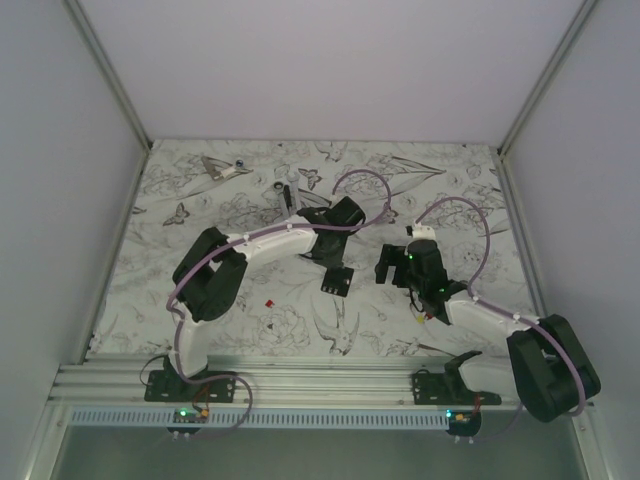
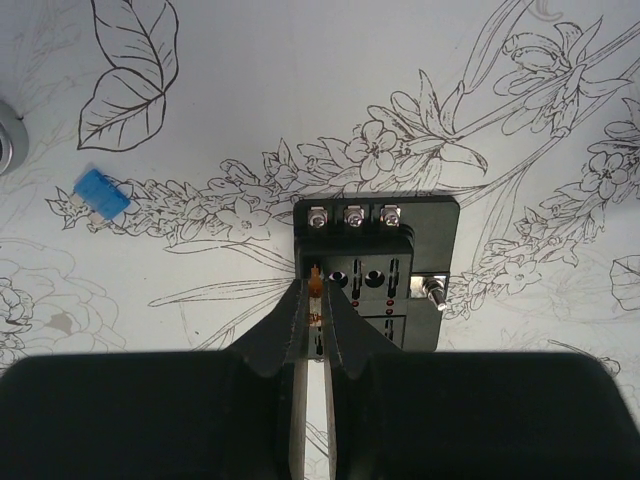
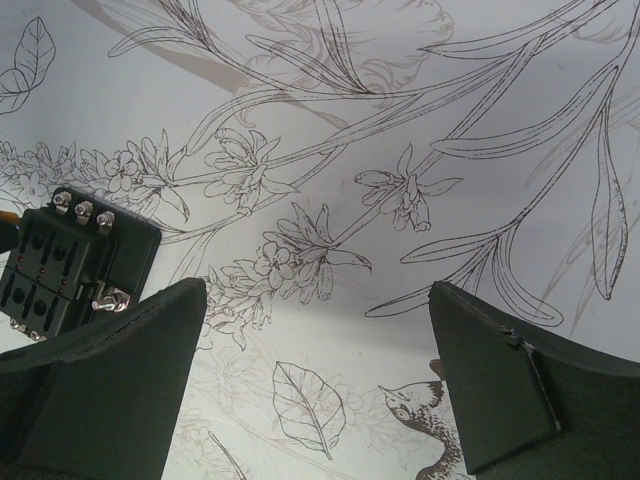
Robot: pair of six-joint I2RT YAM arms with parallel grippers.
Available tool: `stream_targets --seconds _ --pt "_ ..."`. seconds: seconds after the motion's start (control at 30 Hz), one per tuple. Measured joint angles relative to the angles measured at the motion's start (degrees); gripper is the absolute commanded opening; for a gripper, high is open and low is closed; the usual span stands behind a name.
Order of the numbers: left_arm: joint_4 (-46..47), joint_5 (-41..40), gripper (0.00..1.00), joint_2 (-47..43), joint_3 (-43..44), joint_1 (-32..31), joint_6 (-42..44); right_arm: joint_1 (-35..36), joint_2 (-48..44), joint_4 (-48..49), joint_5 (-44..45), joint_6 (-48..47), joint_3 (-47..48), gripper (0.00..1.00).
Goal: Snap on the fuse box
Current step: Install the fuse at the fuse box base.
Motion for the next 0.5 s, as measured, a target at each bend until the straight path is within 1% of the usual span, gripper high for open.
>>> stream_targets --seconds 0.5 --pt "-0.02 -0.79 0.0 0.0 0.0 -0.31 -0.9 0.0 0.09 0.02 -0.28 0.02 0.0 1.0"
